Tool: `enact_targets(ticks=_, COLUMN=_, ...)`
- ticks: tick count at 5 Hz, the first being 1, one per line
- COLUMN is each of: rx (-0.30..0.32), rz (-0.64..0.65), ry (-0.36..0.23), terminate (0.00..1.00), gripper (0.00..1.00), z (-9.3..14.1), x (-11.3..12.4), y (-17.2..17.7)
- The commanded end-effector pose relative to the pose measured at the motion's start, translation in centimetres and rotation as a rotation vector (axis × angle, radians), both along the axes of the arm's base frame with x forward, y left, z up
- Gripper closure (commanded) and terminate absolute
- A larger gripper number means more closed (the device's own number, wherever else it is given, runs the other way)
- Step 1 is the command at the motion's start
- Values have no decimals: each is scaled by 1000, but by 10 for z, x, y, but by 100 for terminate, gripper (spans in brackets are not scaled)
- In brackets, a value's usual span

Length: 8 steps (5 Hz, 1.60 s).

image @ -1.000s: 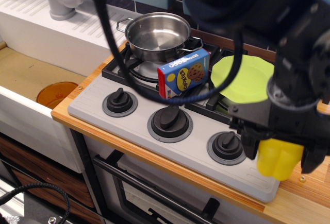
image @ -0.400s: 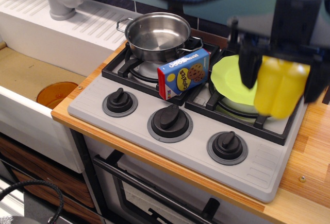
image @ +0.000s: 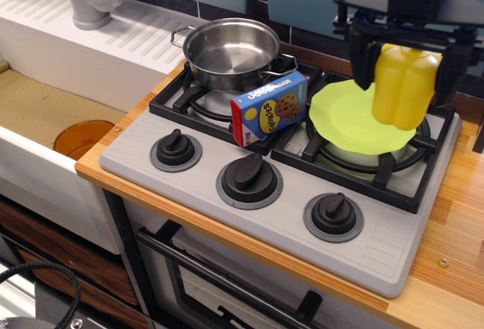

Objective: Put yellowpepper on plate and cookiebox in pot or pan on stove

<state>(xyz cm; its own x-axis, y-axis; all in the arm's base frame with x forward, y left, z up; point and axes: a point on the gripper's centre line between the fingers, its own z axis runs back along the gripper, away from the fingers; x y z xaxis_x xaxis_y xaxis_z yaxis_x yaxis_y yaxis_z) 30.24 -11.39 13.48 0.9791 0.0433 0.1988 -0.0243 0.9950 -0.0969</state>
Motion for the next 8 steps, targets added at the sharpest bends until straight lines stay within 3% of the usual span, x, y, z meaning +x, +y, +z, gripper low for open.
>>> enact_targets(ticks=1, rx=-7, rz=-31, ry=-83, terminate=0, gripper=100, z=4, x=31, y=9)
enact_targets(ticks=3, rx=-15, rz=-58, ry=-131, terminate=0, gripper=100, z=-14, x=50, y=19)
enact_targets(ticks=5, rx=11, rz=-57, ry=-107, terminate=0, gripper=100, z=-21, x=67, y=27)
enact_targets(ticks=6, rx=-1, rz=-59, ry=-58, terminate=0, gripper=0, z=-19, x=65, y=24)
enact_targets(ticks=8, rx=-17, rz=-41, ry=-26, terminate=0, gripper=0, z=-11, x=54, y=16)
